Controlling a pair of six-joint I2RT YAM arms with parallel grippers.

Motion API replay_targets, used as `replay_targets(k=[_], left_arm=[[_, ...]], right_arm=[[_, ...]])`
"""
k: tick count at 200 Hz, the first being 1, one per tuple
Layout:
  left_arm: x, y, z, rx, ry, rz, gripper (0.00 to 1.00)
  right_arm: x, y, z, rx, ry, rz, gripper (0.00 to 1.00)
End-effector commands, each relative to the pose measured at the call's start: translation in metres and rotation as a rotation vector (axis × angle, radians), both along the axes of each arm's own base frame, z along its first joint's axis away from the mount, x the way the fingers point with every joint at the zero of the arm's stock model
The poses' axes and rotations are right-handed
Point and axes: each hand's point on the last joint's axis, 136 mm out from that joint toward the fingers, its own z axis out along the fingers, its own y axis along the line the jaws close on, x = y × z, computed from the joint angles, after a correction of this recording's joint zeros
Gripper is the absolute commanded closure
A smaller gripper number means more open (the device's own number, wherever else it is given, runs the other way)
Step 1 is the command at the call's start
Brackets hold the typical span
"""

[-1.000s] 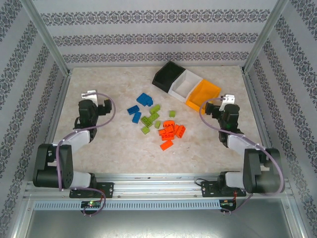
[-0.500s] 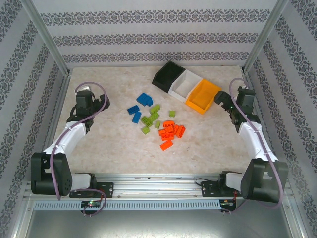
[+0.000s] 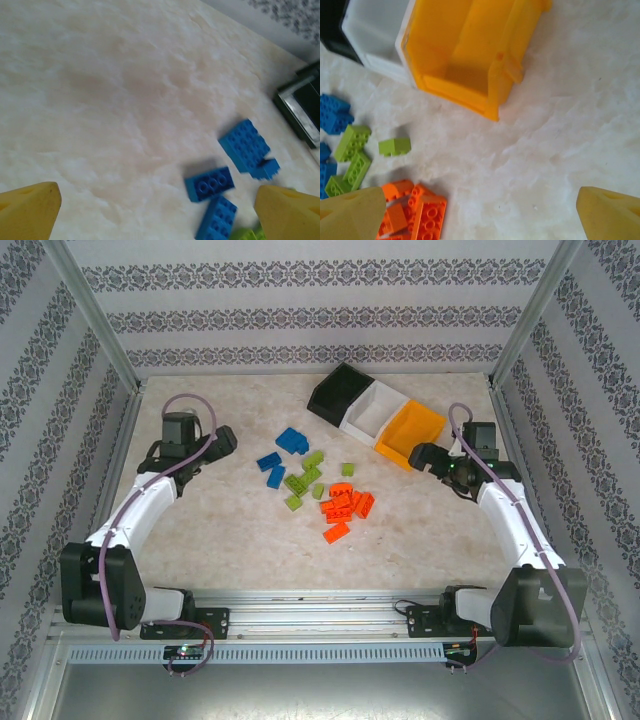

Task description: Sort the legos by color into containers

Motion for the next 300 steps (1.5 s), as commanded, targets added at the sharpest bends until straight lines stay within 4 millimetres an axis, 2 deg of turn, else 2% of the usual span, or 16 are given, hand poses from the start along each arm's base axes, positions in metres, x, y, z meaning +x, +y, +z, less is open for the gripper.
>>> replay_targets(k=[1,53,73,100,133,151,199,233,300], left_arm=[[-0.012,-0.029,-0.008,-0.023,0.091,-0.093,0.00],[-0.028,-0.092,-0.019,-0.039,0.155,-0.307,0.00],[-0.039,-0.107,-0.030,-0.040,0.210,-0.358,0.00],[-0.050,-0.116,-0.038,-0.062,0.231,-0.388,0.00],[-0.057,-0.120,-0.047,-0.083,0.261,-0.386,0.00],[-0.059,-0.121,-0.049,-0.095,0.265,-0.383,0.00],[-0.067,-0.118,-0.052,-0.108,0.267,-0.373,0.00],[-0.070,-0.118,-0.052,-0.100,0.274,-0.382,0.00],[-0.072,-0.116,-0.054,-0.083,0.281,-0.388,0.00]], right_arm=[[-0.027,0.009,-0.006,-0.012,0.100,0.056,0.02],[-0.055,0.030,-0.025,0.012,0.196,0.120,0.02],[-0.064,0.038,-0.032,0.011,0.237,0.136,0.02],[-0.074,0.051,-0.040,-0.012,0.268,0.169,0.02],[-0.086,0.068,-0.055,-0.043,0.324,0.220,0.02],[-0.088,0.077,-0.062,-0.036,0.350,0.239,0.06],[-0.082,0.101,-0.077,0.065,0.411,0.213,0.16],[-0.075,0.114,-0.084,0.122,0.424,0.190,0.20],[-0.068,0.121,-0.094,0.147,0.451,0.166,0.25]])
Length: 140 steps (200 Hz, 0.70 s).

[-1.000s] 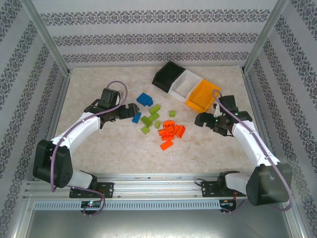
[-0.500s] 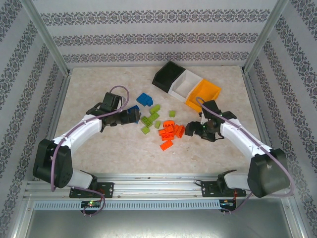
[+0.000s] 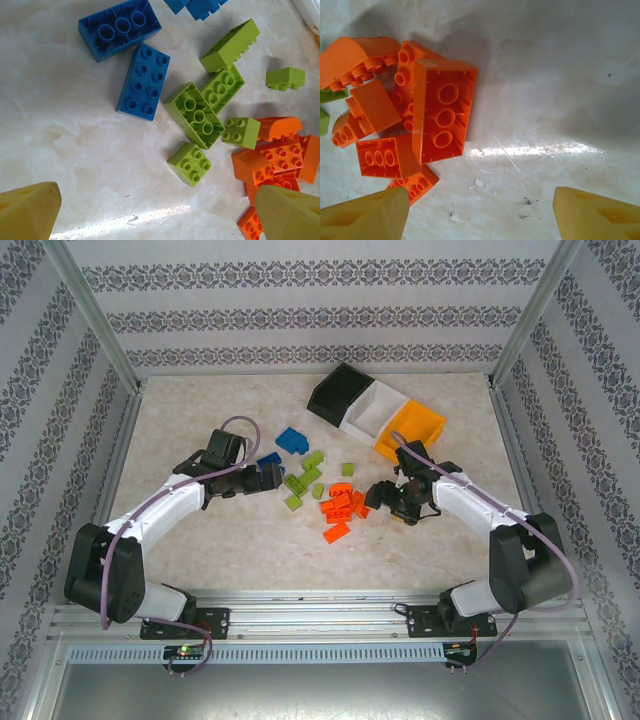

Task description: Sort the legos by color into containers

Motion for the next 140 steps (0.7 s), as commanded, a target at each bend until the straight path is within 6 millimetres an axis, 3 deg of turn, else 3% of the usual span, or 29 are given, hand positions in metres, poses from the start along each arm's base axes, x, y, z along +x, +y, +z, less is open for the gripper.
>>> replay_targets(k=[1,140], left_arm=[[-0.008,-0.001,0.002,0.008,0.008,-0.021,0.00],[-0.013,0.004,-0.003,0.017,0.016,-0.010,0.00]], right_arm=[[-0.002,0.006,-0.005,0.021,0.022,-0.009,0.25],[0.010,0.025,-0.018,0.026,0.050,0.009,0.30]])
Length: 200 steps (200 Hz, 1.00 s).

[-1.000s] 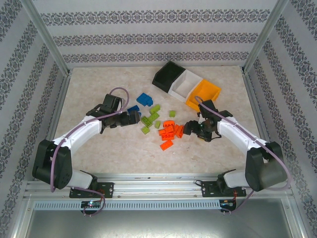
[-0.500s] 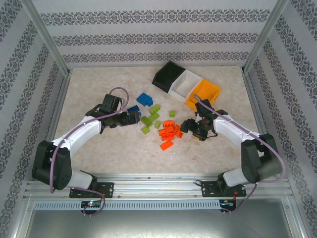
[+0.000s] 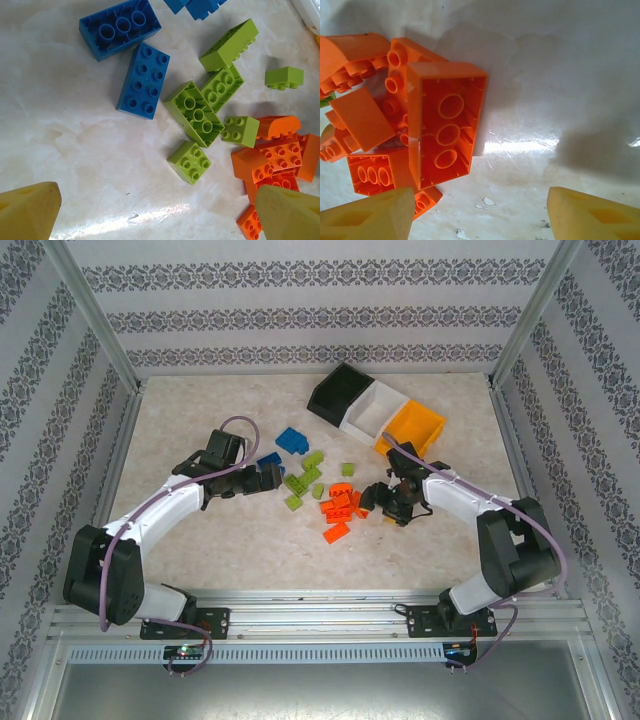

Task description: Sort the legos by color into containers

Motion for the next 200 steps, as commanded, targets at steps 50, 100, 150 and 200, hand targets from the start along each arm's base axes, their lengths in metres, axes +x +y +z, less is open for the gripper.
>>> replay_targets(k=[50,100,150,200], left_arm=[[-0.009,0.004,-0.002,0.027,0.014,-0.015,0.00],[-0.009,0.005,-0.003,0.041,0.017,-0.023,0.00],[-0.008,0.007,-0.004,0.047,0.018,-0.029,0.00],[-0.007,0.005,-0.006,0.046,0.021,-0.040,0.00]], right_arm=[[0.022,0.016,-0.004,-0.002,0.004,0.006,0.32],[0.032,0.020,-0.013,-0.008,0.020,0.011,0.36],[0.034,0.020,-0.019,-0.030,0.038,0.008,0.39],[0.033,0.014,-0.021,-0.067,0.041,-0.007,0.46]])
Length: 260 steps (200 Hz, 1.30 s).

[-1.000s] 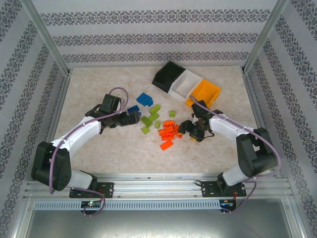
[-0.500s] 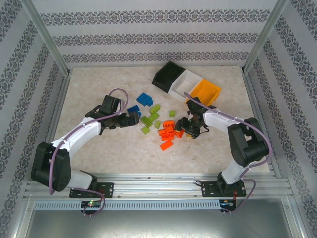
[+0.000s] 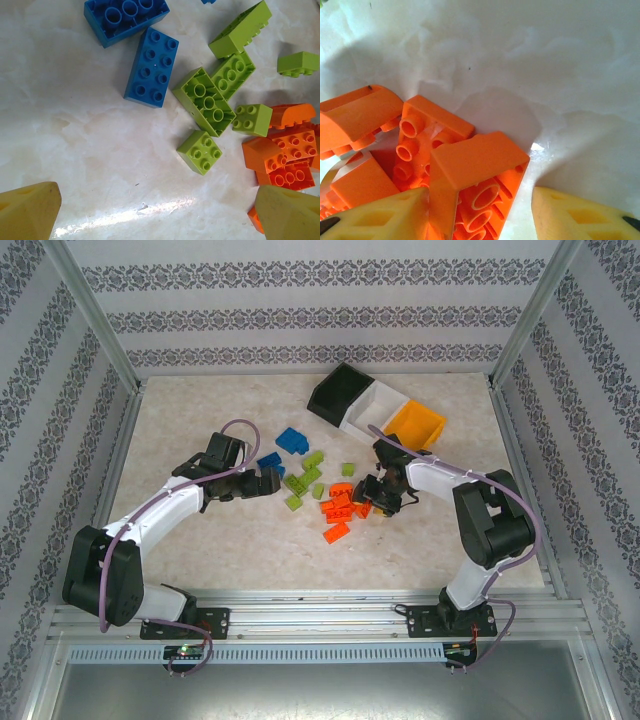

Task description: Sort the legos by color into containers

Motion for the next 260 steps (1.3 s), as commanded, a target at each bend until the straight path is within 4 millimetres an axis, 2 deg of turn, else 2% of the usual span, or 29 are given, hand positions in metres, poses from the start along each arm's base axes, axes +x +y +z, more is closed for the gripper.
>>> replay_targets(k=[1,44,122,178,213,239,260], left_arm=[[0.000,0.002,0.001,0.021,0.003,-0.018,0.00],[-0.001,0.003,-0.001,0.022,0.006,-0.019,0.00],[-0.002,0.003,-0.001,0.012,0.003,-0.009,0.00],[-0.002,0.002,0.000,0.002,0.009,0.000,0.00],[-0.002,0.003,0.001,0.005,0.006,0.007,0.00],[0.000,0.003,0.002,0.006,0.004,0.007,0.00],[0.002,0.002,0.002,0.004,0.005,0.006,0.00]], right_arm=[[0.000,-0.002,-0.002,-0.039,0.006,-0.006,0.46],[-0.001,-0.009,0.002,-0.071,-0.003,-0.011,0.51],[-0.021,-0.036,0.012,-0.121,-0.013,-0.006,0.52],[-0.019,-0.027,0.010,-0.096,-0.017,0.032,0.47],[-0.019,-0.028,0.002,-0.113,0.008,0.046,0.47],[-0.016,-0.029,0.000,-0.126,0.009,0.048,0.52],[-0.013,-0.029,0.003,-0.135,0.001,0.054,0.63]])
